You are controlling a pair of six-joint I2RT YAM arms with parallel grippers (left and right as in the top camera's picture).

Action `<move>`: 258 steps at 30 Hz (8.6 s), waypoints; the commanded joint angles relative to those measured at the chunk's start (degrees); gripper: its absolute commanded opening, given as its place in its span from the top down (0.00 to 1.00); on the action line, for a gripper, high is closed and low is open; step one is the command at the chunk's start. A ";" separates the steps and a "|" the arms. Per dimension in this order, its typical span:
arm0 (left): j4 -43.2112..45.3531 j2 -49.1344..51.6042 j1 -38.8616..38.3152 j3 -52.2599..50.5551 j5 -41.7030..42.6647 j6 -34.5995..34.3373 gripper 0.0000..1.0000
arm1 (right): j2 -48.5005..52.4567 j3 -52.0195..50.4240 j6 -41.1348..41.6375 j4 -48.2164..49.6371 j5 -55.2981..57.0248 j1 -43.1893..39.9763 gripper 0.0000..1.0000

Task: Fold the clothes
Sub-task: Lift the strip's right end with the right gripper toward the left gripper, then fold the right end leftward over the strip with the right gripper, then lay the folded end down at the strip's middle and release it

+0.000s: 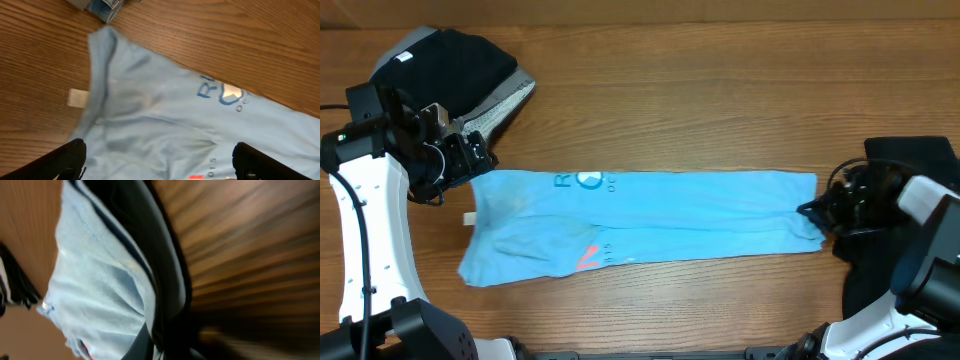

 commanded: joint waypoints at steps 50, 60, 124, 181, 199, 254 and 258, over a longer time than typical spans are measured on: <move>-2.34 -0.35 0.50 0.72 0.46 2.01 0.04 | -9.16 20.24 29.24 -9.92 19.80 53.83 0.85; -2.69 -0.35 0.52 0.70 0.44 2.03 0.04 | -9.16 20.26 24.00 -3.98 8.79 52.92 0.82; -1.97 -0.35 0.50 0.70 0.44 2.84 0.03 | -5.55 5.70 36.28 15.30 -2.51 56.24 0.96; -2.29 -0.35 0.50 0.70 0.48 2.80 0.00 | -2.62 3.43 46.88 23.76 7.89 64.94 0.87; -2.84 -0.35 0.50 0.70 0.46 2.82 0.01 | -5.31 12.00 33.00 7.76 13.77 56.54 0.72; -2.93 -0.35 0.50 0.70 0.66 2.62 0.01 | 0.17 7.34 41.44 34.60 24.94 69.42 0.86; -2.93 -0.35 0.50 0.70 0.66 2.62 0.01 | 0.17 7.34 41.44 37.83 24.22 69.35 0.95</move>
